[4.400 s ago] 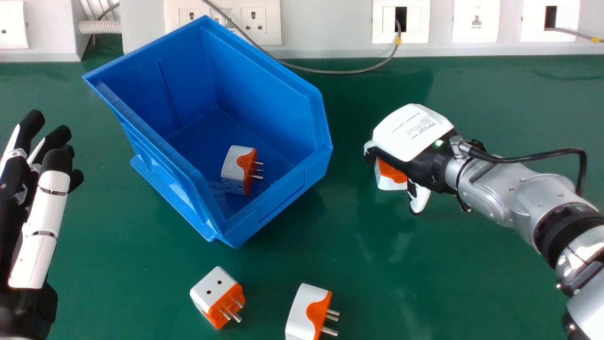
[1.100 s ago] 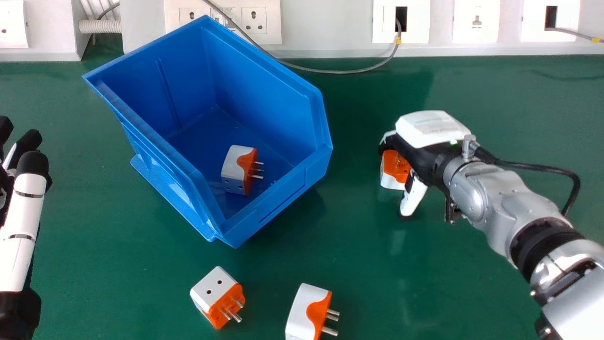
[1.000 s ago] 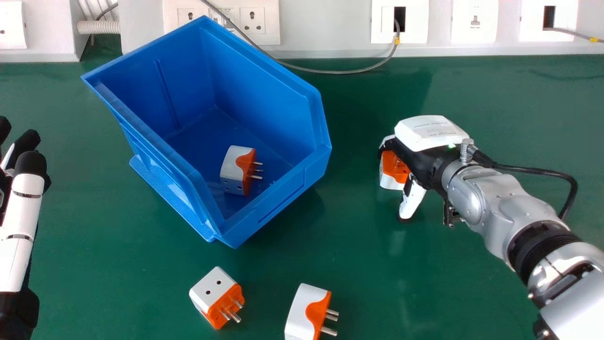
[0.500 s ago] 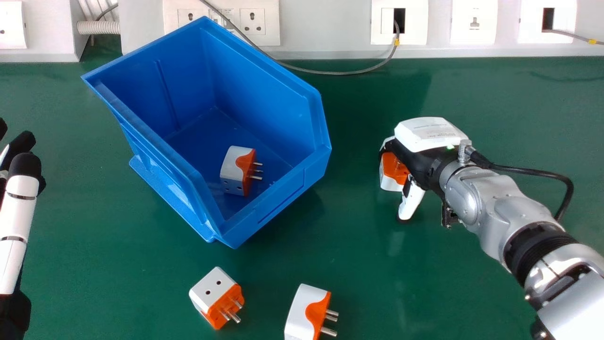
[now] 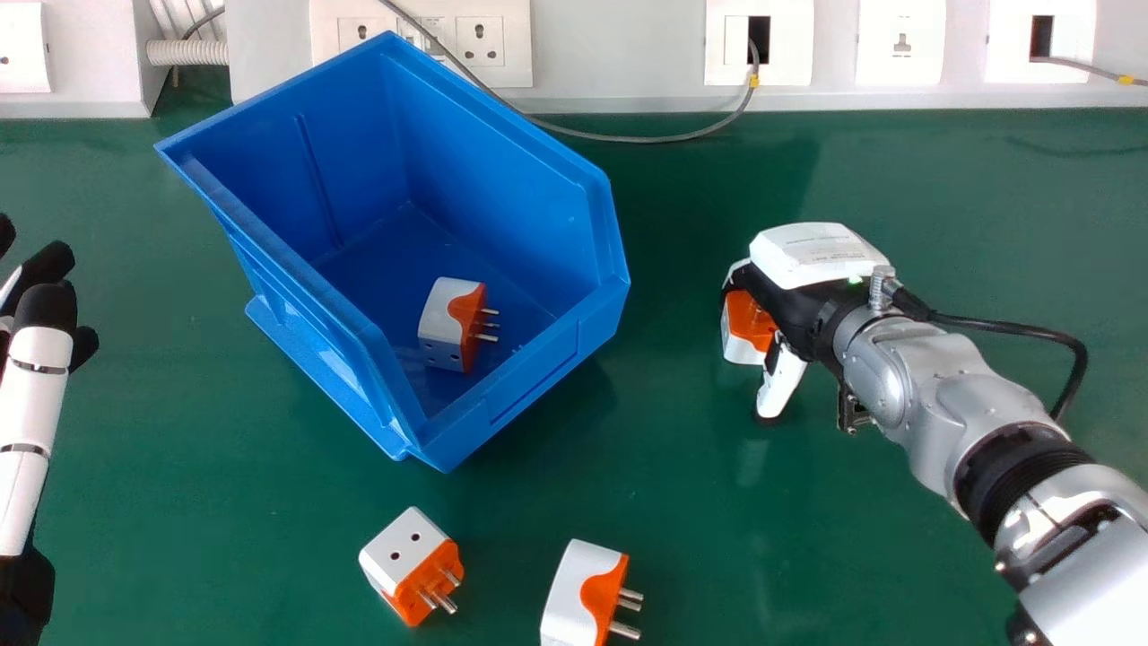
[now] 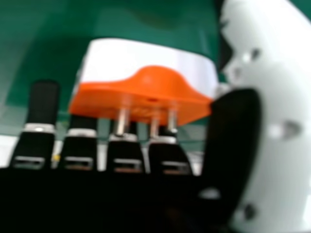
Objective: Pick all objects and put in blue box
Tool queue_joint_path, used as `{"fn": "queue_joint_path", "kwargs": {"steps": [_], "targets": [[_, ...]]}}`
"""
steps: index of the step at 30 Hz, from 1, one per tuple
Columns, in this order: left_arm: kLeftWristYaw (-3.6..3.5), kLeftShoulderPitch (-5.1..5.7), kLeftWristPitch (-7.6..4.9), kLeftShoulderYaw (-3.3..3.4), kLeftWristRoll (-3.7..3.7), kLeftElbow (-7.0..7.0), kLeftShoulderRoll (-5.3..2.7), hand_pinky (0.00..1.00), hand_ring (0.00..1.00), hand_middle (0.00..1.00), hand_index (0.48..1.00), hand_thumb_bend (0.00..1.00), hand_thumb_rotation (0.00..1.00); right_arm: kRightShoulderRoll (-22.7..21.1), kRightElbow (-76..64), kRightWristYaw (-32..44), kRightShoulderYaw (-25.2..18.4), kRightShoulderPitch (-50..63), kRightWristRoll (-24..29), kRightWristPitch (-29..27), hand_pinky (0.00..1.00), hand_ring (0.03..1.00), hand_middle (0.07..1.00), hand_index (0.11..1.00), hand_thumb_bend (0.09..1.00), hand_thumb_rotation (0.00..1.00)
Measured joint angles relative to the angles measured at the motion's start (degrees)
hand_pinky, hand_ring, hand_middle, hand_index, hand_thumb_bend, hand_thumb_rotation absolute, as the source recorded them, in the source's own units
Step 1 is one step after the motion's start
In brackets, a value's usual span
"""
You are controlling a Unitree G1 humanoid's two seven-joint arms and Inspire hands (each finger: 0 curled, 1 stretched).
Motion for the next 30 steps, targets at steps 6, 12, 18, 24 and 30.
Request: {"fn": "queue_joint_path", "kwargs": {"steps": [6,12,18,24,30], "targets": [[0.44,0.88,1.32,0.93,0.00,-2.06,0.00,0.88,0.93,0.90,0.931,0.47,0.75,-0.2,0.0,-3.3,-1.6,1.5,1.6,-1.3,0.46,0.561,0.605,0.611,0.545,0.00],[1.32,1.07,2.90,0.93,0.06,-3.37,-0.03,0.86,0.92,0.89,0.920,0.47,0.74,-0.1,0.1,-3.2,-2.8,1.9,3.2,-1.0,0.41,0.477,0.531,0.538,0.518,0.00],[1.32,1.00,3.17,0.82,0.34,-3.49,-0.05,0.87,0.92,0.89,0.920,0.47,0.75,-0.1,0.2,-2.9,-2.8,1.9,3.8,-0.9,0.40,0.456,0.514,0.518,0.512,0.00],[1.15,0.91,3.09,0.80,0.55,-3.46,-0.05,0.89,0.93,0.90,0.928,0.48,0.75,-0.1,0.2,-2.7,-2.8,1.9,4.0,-0.5,0.39,0.433,0.495,0.510,0.504,0.00],[0.62,0.77,2.70,0.84,0.55,-3.04,-0.04,0.90,0.93,0.90,0.930,0.49,0.75,-0.1,0.2,-2.5,-2.8,1.9,4.0,-0.4,0.38,0.427,0.490,0.512,0.502,0.00]]}}
